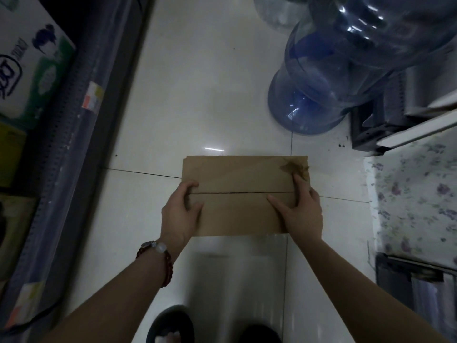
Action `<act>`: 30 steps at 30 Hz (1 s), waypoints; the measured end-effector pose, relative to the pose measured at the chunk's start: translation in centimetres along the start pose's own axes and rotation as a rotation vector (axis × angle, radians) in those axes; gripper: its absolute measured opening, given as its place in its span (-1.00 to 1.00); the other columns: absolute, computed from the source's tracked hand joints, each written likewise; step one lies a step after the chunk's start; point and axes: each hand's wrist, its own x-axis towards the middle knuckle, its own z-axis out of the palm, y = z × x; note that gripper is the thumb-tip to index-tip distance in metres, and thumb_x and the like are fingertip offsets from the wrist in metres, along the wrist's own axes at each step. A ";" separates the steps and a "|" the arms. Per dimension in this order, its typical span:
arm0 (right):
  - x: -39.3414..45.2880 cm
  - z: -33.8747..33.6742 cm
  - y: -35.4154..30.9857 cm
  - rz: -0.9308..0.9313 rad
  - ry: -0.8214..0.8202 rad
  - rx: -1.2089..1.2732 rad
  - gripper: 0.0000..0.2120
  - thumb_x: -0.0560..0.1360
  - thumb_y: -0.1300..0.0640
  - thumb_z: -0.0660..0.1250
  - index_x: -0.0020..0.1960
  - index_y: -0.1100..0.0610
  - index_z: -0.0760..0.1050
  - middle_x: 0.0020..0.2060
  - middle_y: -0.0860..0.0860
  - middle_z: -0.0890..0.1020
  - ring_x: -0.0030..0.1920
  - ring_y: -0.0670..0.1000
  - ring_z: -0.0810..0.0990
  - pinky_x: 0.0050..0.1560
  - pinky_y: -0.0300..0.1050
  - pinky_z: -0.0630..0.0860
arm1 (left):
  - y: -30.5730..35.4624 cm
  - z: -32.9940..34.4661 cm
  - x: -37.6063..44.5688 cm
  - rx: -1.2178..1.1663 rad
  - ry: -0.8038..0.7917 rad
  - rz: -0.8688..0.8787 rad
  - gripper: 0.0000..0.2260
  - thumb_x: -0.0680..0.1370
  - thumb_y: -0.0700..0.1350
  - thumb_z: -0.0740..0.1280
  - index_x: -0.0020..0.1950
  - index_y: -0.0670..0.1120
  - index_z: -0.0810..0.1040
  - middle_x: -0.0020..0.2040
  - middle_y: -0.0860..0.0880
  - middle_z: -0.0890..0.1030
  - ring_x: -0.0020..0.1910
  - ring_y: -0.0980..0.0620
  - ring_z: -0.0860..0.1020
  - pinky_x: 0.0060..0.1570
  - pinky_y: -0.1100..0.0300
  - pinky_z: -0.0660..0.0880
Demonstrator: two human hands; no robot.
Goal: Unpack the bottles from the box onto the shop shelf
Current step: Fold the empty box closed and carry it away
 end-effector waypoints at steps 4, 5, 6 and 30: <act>-1.0 -3.1 -2.2 -0.048 -0.003 0.018 -0.31 0.41 -0.20 0.39 0.45 -0.18 0.19 0.39 0.02 0.35 0.26 0.11 0.46 0.19 0.10 0.44 | 2.8 -1.9 -0.9 -0.044 0.004 -0.047 -0.72 0.51 -0.18 0.32 0.17 0.09 0.49 -0.01 0.07 0.49 -0.07 0.02 0.45 -0.25 0.42 0.34; -1.4 -4.0 -3.0 -0.065 -0.011 0.022 -0.32 0.42 -0.19 0.39 0.45 -0.18 0.20 0.38 0.02 0.36 0.26 0.10 0.46 0.19 0.08 0.44 | 3.8 -2.7 -1.3 -0.052 0.017 -0.049 -0.73 0.51 -0.18 0.31 0.16 0.08 0.50 0.00 0.06 0.50 -0.07 0.01 0.46 -0.25 0.39 0.35; -1.9 -5.0 -3.8 -0.083 -0.020 0.025 -0.33 0.42 -0.18 0.39 0.46 -0.17 0.21 0.38 0.01 0.38 0.26 0.09 0.46 0.20 0.07 0.44 | 4.9 -3.6 -1.8 -0.057 0.035 -0.051 -0.75 0.52 -0.18 0.30 0.15 0.08 0.51 0.00 0.05 0.51 -0.07 0.01 0.46 -0.26 0.37 0.35; -11.1 -42.3 -41.7 -0.388 0.030 0.052 -0.46 0.48 -0.19 0.32 0.42 -0.11 0.36 0.39 -0.03 0.44 0.35 0.03 0.43 0.25 -0.10 0.41 | 46.0 -35.6 -12.9 -0.105 0.164 0.293 -0.80 0.56 -0.19 0.26 0.00 0.14 0.47 0.09 0.07 0.56 0.11 0.06 0.48 0.08 0.21 0.29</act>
